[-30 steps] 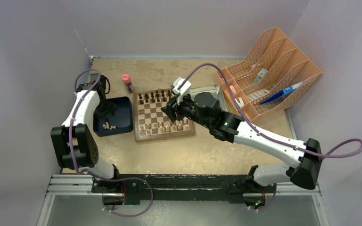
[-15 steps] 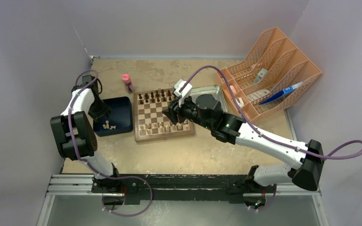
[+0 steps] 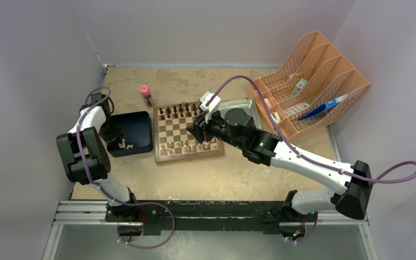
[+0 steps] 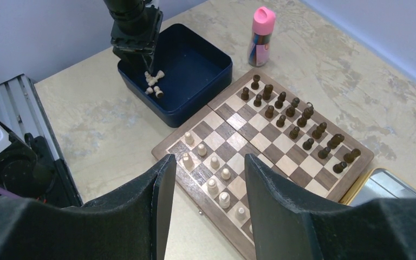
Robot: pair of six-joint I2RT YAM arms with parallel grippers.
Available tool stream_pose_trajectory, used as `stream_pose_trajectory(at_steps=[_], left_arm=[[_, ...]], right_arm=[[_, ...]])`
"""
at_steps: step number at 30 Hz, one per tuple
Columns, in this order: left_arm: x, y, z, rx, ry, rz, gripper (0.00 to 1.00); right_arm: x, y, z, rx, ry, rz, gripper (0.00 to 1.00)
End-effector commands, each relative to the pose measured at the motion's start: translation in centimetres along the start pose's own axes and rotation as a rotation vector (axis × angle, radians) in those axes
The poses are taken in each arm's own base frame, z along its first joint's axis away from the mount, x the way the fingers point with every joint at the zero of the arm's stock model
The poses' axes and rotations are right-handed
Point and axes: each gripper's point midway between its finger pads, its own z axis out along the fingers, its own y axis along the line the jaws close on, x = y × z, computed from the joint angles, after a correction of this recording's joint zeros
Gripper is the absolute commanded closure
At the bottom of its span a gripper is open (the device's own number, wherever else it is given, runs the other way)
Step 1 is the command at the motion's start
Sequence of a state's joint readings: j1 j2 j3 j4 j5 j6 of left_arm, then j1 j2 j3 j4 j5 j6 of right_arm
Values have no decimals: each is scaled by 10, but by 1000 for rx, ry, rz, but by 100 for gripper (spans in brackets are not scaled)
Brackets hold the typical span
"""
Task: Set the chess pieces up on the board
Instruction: Pick up the chess piece from the storage box.
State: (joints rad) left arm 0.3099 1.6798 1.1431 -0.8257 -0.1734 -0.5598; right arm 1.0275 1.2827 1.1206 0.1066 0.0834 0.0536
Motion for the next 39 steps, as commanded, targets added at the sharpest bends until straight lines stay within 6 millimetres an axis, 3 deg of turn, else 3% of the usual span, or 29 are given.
stream_pose_trajectory(at_steps=[1, 10, 18, 27, 32, 39], left_arm=[[-2, -4, 5, 41, -10, 15, 69], [-7, -4, 11, 46, -26, 41, 71], [2, -6, 17, 61, 3, 33, 76], [0, -8, 14, 67, 6, 45, 95], [-10, -7, 4, 54, -4, 57, 97], [-27, -7, -31, 67, -48, 74, 99]], right_arm=[[-16, 2, 0, 1, -50, 8, 47], [-23, -1, -1, 19, -69, 10, 48], [-24, -2, -3, 23, -73, 13, 48], [-23, -1, -2, 18, -67, 7, 48], [-23, -1, -2, 18, -65, 4, 48], [-20, 1, -4, 1, -54, 5, 48]])
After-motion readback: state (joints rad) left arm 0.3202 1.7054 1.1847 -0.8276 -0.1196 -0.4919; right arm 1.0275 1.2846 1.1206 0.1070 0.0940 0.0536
